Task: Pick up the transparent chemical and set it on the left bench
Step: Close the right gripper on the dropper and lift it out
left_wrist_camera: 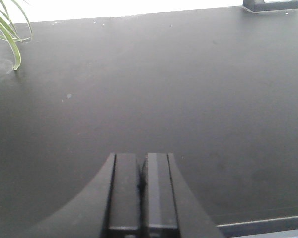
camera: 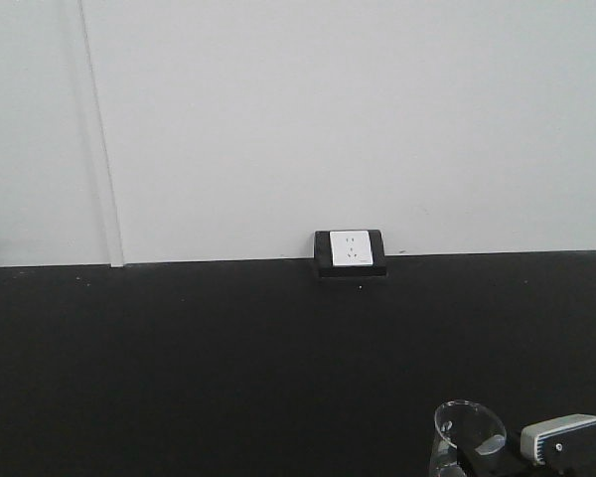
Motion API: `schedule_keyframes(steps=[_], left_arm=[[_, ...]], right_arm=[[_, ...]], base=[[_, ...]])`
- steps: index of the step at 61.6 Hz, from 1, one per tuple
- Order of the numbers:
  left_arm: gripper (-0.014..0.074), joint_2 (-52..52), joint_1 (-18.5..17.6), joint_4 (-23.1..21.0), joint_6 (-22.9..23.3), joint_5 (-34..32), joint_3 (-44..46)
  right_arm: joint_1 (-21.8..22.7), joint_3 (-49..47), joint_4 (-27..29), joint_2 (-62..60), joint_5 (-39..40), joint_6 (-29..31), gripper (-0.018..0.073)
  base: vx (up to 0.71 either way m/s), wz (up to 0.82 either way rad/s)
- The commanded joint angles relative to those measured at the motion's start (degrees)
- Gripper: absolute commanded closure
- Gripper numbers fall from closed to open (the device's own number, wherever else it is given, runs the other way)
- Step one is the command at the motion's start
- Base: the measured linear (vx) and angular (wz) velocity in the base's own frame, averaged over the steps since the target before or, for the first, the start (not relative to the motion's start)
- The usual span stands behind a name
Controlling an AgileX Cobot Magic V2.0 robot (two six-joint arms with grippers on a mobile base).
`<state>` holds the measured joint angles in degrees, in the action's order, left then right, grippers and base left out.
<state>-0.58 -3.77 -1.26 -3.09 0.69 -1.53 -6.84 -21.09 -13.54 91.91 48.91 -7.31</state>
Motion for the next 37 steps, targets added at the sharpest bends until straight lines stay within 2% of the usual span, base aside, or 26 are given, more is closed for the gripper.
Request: schedule_keyframes(steps=[1, 10, 18, 32, 37], left_arm=[[0.0600, -1.10, -0.10, -0.04, 0.45, -4.49, -0.93], [0.0600, -1.10, -0.10, -0.04, 0.45, -4.49, -0.93], [0.0600, -1.10, -0.10, -0.04, 0.45, -4.49, -0.93], [0.0600, -1.10, -0.10, -0.04, 0.45, -4.49, -0.93], [0.0600, -1.10, -0.10, -0.04, 0.45, -4.49, -0.93]], right_arm=[[0.17, -1.41, -0.16, -1.63, 6.95, 0.17, 0.0242], [0.17, -1.41, -0.16, -1.63, 8.24, 0.17, 0.0378], [0.17, -1.41, -0.16, -1.63, 8.24, 0.17, 0.0455], [0.17, -1.41, -0.16, -3.44, 8.62, -0.11, 0.0568], [0.17, -1.41, 0.07, -7.68, 5.87, -0.31, 0.0568]], base=[[0.00, 0.00], [0.00, 0.00], [0.00, 0.00], [0.00, 0.00], [0.00, 0.00]])
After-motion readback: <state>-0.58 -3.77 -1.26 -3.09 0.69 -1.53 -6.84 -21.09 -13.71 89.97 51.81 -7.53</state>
